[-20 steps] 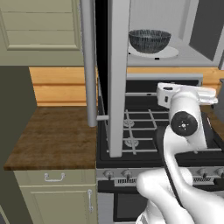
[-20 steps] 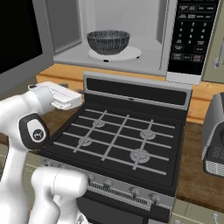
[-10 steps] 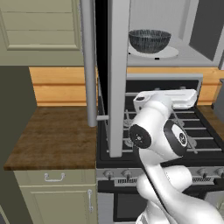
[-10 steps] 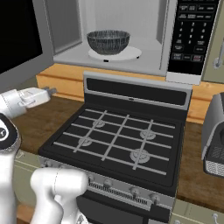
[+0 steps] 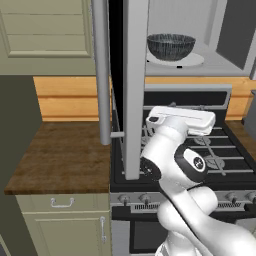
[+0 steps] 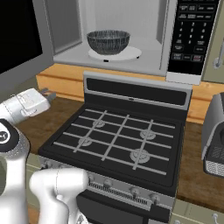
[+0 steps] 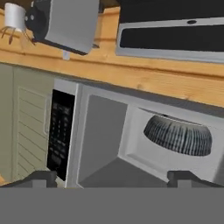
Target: Pick the carrot from the sink and place it in the bowl. Then pick the bowl and place it in the microwave. Then close the microwave door and press the start button.
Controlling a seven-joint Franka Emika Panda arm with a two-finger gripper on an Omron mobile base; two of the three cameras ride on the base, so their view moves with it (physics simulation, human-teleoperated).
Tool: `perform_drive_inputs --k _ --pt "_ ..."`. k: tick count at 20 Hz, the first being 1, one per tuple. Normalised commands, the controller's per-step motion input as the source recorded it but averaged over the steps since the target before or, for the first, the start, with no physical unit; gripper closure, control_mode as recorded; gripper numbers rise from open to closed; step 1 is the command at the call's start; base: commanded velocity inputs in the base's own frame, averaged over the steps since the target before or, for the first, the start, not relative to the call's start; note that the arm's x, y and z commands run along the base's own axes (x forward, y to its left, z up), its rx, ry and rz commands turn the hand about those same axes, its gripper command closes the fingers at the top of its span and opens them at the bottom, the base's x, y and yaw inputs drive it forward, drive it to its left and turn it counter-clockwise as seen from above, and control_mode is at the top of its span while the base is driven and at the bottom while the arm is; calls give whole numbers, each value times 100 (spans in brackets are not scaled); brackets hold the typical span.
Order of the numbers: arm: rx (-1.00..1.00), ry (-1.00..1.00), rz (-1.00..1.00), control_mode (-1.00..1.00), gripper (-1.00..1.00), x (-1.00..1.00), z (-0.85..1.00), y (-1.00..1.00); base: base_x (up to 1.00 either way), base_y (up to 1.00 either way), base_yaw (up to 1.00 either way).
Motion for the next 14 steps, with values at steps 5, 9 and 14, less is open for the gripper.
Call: perform_drive_inputs --k 5,9,14 --pt "-20 -26 -14 -100 -100 -28 -12 13 0 0 0" --pt "-26 -18 -24 -100 -100 -19 -26 31 0 0 0" --pt "-27 -11 -14 -100 -100 -3 -56 20 0 0 0"
